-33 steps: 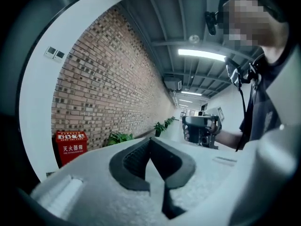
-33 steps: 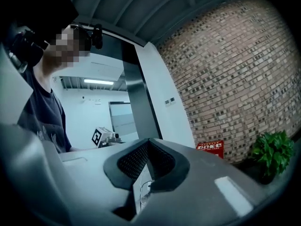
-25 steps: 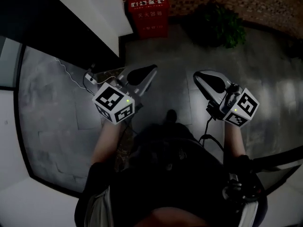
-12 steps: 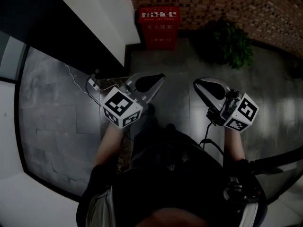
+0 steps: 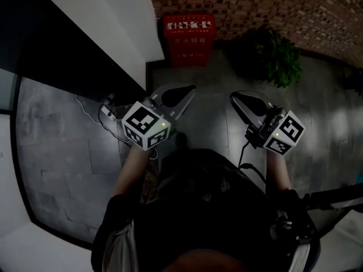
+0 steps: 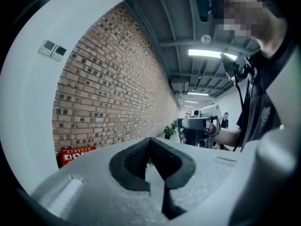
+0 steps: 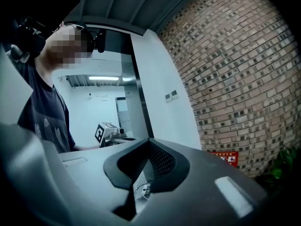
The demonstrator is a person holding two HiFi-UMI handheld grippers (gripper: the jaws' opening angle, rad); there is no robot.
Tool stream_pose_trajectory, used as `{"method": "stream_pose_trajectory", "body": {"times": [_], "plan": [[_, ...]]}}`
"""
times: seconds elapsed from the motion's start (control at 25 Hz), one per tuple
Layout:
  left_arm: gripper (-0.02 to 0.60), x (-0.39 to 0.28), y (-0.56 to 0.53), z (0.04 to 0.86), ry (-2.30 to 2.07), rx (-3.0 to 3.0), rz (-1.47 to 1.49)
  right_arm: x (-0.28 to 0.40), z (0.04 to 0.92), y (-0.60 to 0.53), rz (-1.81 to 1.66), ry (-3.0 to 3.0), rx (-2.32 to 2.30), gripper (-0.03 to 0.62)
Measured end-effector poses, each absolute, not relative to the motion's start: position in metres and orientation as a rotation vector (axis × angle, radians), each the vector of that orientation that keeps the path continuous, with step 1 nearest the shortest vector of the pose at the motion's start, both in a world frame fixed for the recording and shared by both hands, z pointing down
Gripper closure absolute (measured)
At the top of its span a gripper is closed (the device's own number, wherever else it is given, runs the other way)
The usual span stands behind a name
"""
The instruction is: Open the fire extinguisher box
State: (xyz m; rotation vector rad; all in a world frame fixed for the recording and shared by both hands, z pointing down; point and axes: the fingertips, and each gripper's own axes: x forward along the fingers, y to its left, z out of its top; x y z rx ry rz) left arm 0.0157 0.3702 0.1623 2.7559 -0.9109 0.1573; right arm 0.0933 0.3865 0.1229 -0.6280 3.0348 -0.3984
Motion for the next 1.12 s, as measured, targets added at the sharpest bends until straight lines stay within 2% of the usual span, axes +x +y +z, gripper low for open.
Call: {"method": "stream_pose_trajectory", "body": {"times": [0.44, 0.68, 1.12], "plan": [[0.581, -0.029, 0.299, 0.181, -0.797, 2.715, 0.106, 0.041, 0.143, 0.310, -0.435, 3.048, -0.762, 0.592], [0.581, -0.025, 0.250, 0.191, -0.843, 2.704, 0.127, 0.063, 0.157, 0.251, -0.425, 2.986, -0.825, 0.592], [0.581, 0.041, 0.153, 0.193, -1.031, 2.637, 0.190, 0.125, 0.169, 0.160, -0.418, 3.087, -0.626, 0.592]]}}
